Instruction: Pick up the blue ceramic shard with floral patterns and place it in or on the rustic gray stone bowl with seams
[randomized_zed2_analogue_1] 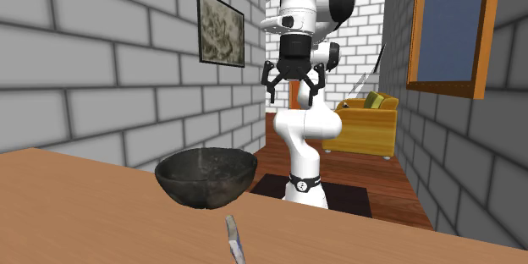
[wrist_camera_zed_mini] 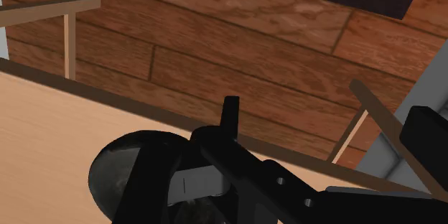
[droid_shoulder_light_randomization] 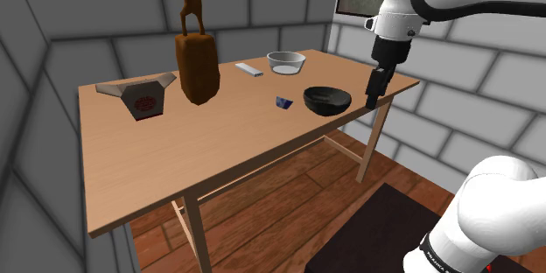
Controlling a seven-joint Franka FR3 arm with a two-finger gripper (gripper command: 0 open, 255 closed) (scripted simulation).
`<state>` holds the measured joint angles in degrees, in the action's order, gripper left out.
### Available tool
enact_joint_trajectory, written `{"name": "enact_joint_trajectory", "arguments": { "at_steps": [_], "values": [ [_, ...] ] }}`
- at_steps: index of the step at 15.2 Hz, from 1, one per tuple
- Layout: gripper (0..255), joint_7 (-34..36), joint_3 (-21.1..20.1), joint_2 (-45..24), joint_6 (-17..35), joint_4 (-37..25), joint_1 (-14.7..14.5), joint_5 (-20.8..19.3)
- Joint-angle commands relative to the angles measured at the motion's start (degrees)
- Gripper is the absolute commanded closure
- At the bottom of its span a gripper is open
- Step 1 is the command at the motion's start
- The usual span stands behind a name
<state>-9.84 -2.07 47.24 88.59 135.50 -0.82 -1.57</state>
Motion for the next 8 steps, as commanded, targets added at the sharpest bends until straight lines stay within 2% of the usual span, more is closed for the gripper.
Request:
{"name": "enact_joint_trajectory", "arguments": {
  "at_steps": [1, 8],
  "values": [
    [0, 0.0, 0.0, 0.0, 0.0, 0.0, 0.0, 0.0],
    [0, -8.0, 4.9, -14.2, 10.3, -4.7, -1.4, 0.9]
  ]
}}
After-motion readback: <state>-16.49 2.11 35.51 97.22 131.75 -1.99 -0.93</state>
